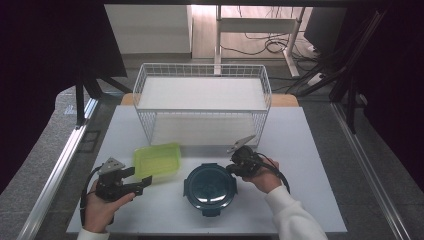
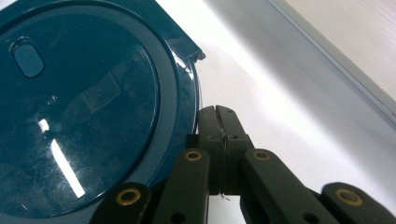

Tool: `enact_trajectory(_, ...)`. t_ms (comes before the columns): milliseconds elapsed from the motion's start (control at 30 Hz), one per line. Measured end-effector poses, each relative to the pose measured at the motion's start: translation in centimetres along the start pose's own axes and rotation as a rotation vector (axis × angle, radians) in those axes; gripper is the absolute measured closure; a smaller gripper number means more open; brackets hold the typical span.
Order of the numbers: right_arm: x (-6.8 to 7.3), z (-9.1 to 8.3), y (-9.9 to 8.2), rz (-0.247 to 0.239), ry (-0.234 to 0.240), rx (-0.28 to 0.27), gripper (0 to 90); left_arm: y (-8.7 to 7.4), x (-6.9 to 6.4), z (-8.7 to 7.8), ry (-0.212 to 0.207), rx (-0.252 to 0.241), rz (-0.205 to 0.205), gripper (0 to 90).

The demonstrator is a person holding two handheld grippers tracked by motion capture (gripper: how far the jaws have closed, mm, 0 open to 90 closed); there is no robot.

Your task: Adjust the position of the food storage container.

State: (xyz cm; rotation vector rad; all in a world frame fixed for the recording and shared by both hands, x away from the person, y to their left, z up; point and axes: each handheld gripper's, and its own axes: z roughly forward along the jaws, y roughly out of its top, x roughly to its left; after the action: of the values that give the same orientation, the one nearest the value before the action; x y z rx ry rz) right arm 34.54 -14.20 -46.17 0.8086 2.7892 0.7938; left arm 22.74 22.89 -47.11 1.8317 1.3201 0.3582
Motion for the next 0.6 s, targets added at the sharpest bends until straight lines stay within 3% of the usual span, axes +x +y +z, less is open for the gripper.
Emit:
enact_trajectory(133, -0.2, -0.1, -0.1, 0.011, 0.011, -0.007, 89.3, 0.0, -0.1, 0.0, -0.001, -0.001, -0.001, 25.3)
enact_trajectory(200, -0.5, -1.4, -0.5, 0.063, -0.024, -0.061, 89.3, 0.0, -0.2, 0.0, -0.011, -0.003, 0.0, 25.4)
enact_trajectory(267, -0.4, -2.7, -1.1, 0.08, -0.055, -0.103, 89.3, 0.0, -0.4, 0.0, -0.019, -0.007, -0.006, 25.6)
enact_trajectory(433, 0.8, -5.3, -3.2, 0.124, -0.05, -0.203, 87.4, 0.1, -0.7, -0.1, -0.025, -0.015, -0.01, 25.5)
enact_trajectory(533, 1.5, -5.9, -4.7, 0.16, -0.048, -0.225, 70.4, 0.1, -1.0, -0.1, -0.029, -0.017, -0.005, 25.5)
enact_trajectory(567, 1.5, -5.9, -4.7, 0.16, -0.048, -0.225, 70.4, 0.1, -1.0, -0.1, -0.029, -0.017, -0.005, 25.4)
enact_trajectory(600, 2.0, -6.1, -5.5, 0.212, -0.088, -0.261, 41.3, 0.2, -1.2, -0.1, -0.042, -0.018, -0.009, 25.4)
